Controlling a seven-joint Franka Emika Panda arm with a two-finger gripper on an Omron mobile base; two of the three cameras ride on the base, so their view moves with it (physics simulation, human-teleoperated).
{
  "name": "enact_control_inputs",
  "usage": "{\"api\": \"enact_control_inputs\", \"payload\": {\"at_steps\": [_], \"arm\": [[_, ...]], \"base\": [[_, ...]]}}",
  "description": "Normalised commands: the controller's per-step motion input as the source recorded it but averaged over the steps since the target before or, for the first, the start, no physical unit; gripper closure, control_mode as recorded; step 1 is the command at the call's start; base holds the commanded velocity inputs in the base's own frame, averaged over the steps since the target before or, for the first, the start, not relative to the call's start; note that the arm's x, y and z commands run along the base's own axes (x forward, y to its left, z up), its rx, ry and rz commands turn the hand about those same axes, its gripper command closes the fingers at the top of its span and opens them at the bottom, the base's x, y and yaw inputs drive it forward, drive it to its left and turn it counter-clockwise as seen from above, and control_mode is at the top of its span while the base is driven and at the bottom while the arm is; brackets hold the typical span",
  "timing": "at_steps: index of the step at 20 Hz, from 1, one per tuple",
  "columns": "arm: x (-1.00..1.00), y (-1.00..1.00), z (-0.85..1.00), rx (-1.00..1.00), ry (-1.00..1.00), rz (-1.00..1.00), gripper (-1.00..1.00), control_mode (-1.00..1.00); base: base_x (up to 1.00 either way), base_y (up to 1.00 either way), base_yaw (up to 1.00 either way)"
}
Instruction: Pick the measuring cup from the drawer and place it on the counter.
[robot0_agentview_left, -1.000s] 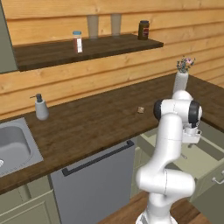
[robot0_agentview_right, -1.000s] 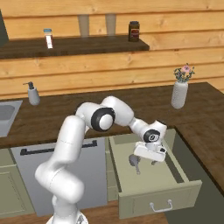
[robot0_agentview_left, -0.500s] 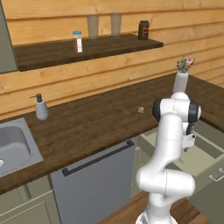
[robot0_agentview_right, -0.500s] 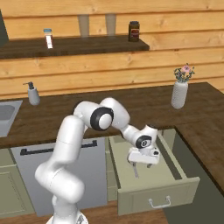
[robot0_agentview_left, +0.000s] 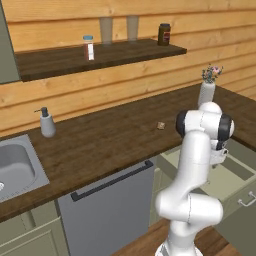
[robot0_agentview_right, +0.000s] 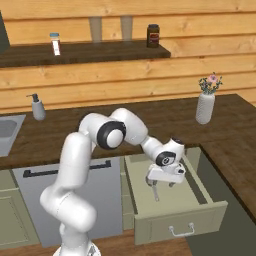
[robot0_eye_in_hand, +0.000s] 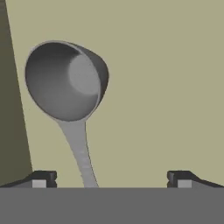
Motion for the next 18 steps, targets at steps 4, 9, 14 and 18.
{"api": "enact_control_inputs", "payload": {"at_steps": [4,9,14,18], "arm": [[-0.02,0.49,-0.21,-0.06,0.0,0.05,-1.0,-1.0],[0.0,0.28,-0.16,-0.08,-0.02,0.01,-1.0,-1.0],[0.04,-0.16,-0.27,-0.06,-0.02,0.0,1.0,-1.0],[0.0,0.0,0.04,0.0,0.0,0.0,1.0,-1.0]], "base": [[0.0,0.0,0.0],[0.0,0.0,0.0],[0.0,0.0,0.0],[0.0,0.0,0.0]]}}
